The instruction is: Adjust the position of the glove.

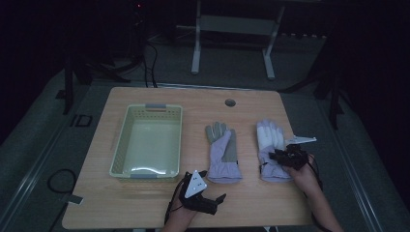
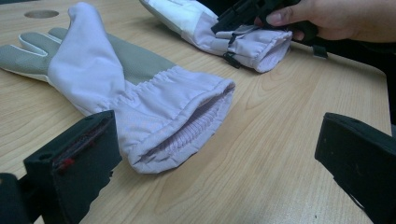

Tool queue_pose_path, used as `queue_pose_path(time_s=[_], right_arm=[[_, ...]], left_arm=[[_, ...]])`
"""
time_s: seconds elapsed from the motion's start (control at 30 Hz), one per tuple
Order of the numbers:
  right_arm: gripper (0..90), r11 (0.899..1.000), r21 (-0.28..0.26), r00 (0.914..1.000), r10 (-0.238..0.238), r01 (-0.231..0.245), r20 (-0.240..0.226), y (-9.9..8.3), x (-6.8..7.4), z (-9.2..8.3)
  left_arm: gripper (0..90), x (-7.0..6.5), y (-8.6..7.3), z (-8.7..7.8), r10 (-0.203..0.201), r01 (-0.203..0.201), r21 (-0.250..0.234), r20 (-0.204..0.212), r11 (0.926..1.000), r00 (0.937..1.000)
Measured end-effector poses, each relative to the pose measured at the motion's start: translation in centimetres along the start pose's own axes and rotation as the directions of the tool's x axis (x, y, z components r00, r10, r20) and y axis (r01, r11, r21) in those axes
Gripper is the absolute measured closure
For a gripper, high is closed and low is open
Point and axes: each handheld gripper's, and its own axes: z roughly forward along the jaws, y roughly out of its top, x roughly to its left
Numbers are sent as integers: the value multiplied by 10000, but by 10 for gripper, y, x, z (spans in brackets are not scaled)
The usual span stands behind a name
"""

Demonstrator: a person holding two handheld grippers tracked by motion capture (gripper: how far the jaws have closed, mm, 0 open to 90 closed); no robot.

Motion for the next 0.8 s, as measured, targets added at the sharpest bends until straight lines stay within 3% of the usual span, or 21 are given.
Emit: queue_pose_path(time_s=[0.07,0.13,0.3,0.5,0.67,0.8], right_arm=[[750,9996,-106,9997,264,-264,-6,1,0,-4],[768,9995,-205,9996,228,-225,157,3,2,-8],[778,9968,-555,9978,598,-581,294,10,1,-21],[781,9913,-1069,9920,862,-762,920,34,6,-49],[781,9886,-1404,9887,729,-543,1311,56,21,-68],[781,9833,-1778,9898,619,-384,1282,75,37,-81]], left_arm=[[2,0,0,0,-4,4,0,-8,10000,10000],[2,0,0,0,-11,11,1,-5,10000,10000],[2,0,0,0,-8,8,-3,5,10000,10000],[2,0,0,0,1,-1,-13,-32,10000,10000],[2,-1,0,0,19,-19,-18,-69,10000,10000],[2,-1,0,0,83,-83,-1,-62,10000,9999]])
